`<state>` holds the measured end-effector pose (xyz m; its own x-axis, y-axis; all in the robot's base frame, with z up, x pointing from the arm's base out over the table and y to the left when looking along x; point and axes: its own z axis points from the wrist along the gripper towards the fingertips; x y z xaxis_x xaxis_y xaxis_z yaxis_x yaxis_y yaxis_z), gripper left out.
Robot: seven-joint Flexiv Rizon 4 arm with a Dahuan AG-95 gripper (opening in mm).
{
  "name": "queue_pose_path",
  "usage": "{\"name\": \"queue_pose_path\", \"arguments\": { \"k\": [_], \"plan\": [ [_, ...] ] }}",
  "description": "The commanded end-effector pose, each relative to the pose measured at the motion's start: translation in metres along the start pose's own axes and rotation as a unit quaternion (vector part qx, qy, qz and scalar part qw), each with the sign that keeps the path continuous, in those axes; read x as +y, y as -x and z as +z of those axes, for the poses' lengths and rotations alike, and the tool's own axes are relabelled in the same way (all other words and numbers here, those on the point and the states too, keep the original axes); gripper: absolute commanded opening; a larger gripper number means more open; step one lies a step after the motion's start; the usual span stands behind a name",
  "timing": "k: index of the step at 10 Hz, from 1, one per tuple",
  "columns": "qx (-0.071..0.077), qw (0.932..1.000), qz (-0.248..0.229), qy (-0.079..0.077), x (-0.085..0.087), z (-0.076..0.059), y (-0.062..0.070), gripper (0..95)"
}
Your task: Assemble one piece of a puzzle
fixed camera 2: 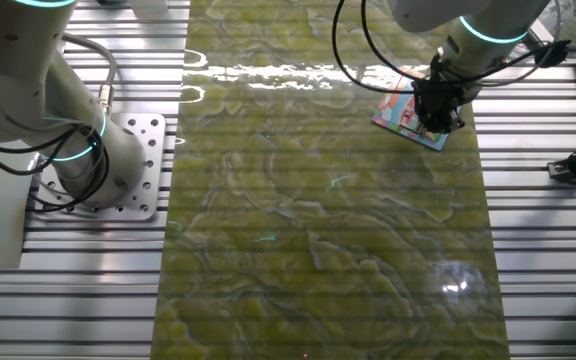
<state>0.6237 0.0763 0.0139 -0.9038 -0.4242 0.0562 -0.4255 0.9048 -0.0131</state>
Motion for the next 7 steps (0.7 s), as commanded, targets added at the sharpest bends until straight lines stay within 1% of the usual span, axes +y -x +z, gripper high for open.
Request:
{"name": "queue_pose_path", "arguments": {
  "k": [1, 2, 3, 4, 5, 6, 7],
  "plan": [
    [0.0, 1.0, -0.006, -0.001, -0.001, 0.001, -0.001, 0.0],
    [0.008, 0.9998, -0.017, -0.011, -0.001, -0.003, -0.001, 0.0],
    [0.019, 0.9991, -0.028, -0.027, -0.001, -0.01, 0.0, 0.0],
    [0.023, 0.9988, -0.03, -0.031, 0.0, -0.015, 0.001, 0.0],
    [0.028, 0.9991, -0.023, -0.024, 0.003, -0.02, 0.002, 0.0],
    [0.038, 0.9989, -0.018, -0.021, 0.006, -0.027, 0.003, 0.0],
    [0.036, 0.9992, -0.009, -0.013, 0.007, -0.028, 0.003, 0.0]
  ]
}}
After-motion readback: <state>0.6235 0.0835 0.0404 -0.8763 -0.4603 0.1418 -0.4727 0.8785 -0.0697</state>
